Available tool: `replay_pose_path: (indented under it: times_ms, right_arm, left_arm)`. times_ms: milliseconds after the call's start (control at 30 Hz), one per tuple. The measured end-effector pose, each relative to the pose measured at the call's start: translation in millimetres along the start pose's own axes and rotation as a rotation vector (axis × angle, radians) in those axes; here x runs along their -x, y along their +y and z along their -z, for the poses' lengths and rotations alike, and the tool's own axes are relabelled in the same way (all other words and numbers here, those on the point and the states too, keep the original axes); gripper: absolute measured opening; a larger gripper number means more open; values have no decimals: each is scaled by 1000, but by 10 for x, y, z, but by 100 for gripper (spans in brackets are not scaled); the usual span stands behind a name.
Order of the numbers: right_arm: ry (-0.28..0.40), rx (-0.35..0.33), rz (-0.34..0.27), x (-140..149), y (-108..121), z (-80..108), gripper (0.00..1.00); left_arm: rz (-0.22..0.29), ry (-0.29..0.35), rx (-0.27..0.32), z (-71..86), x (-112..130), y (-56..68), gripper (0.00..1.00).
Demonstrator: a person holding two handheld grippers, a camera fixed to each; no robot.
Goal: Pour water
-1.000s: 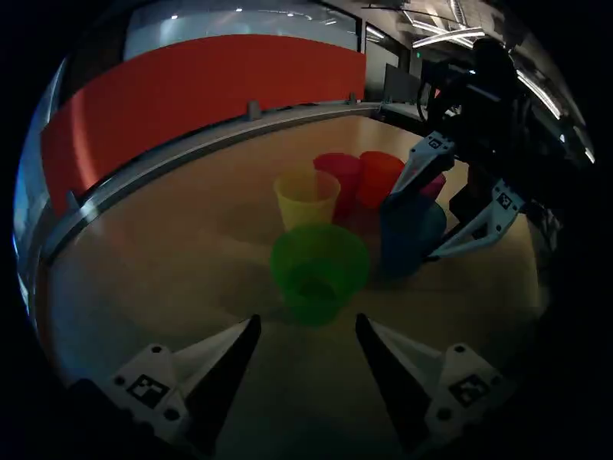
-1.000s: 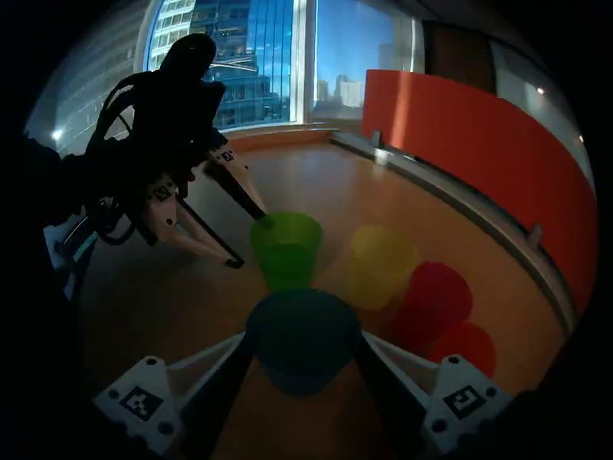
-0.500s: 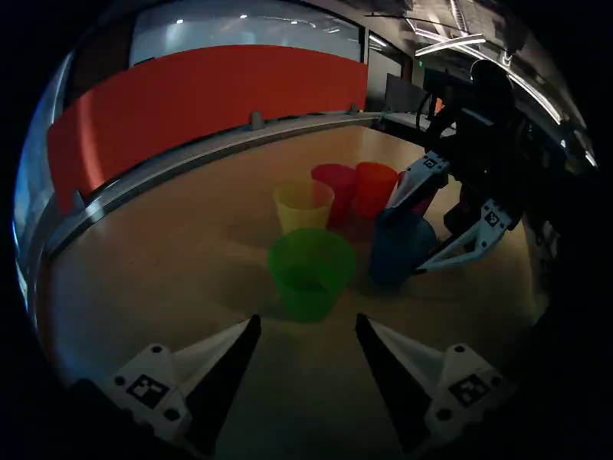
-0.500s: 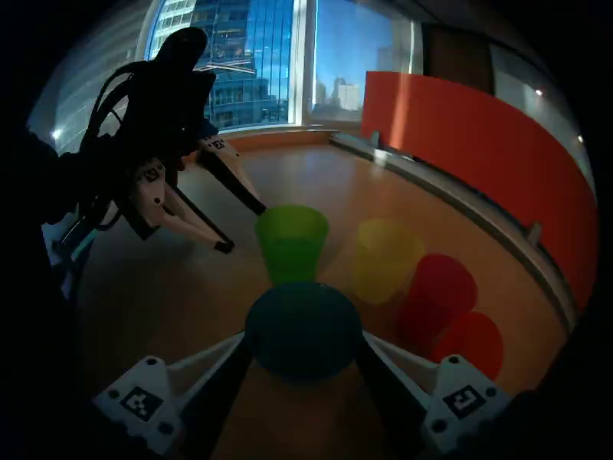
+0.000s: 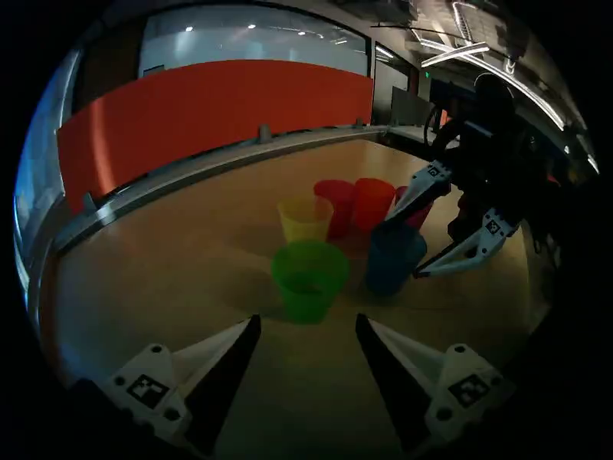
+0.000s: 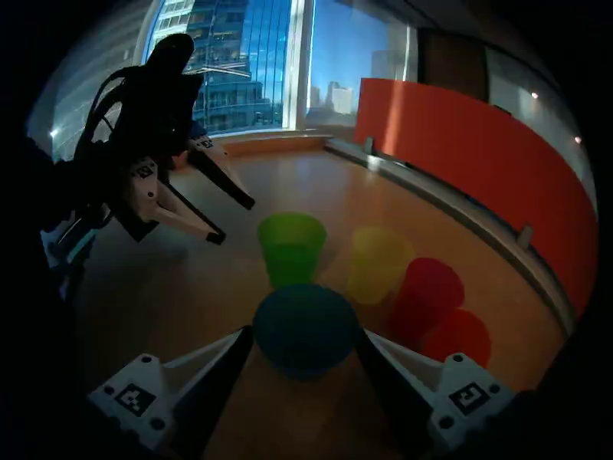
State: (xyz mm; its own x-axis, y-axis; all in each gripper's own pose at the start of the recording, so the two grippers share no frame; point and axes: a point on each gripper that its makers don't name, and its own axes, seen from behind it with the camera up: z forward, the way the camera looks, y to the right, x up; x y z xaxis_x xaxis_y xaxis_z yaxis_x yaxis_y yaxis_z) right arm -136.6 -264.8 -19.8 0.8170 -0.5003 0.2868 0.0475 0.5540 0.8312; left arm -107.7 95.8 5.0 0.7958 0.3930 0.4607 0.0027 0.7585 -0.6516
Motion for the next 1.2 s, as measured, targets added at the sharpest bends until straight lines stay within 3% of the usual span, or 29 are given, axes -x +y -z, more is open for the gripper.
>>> replay_pose_path:
  times_ms: [433, 700, 1000, 1200]
  right_arm:
    - [84, 63, -19, -141, -76, 447, 100]
    - [140, 132, -40, -171, -34, 789, 100]
    - [195, 192, -83, -226, 18, 1090, 100]
    - [265, 276, -111, -372, 164, 1306, 100]
  left_arm:
    - [18, 108, -77, 306, -156, 48, 92]
    - [43, 206, -130, 515, -321, 59, 92]
    - [72, 279, -154, 600, -386, 151, 92]
    - [77, 349, -187, 707, -562, 129, 92]
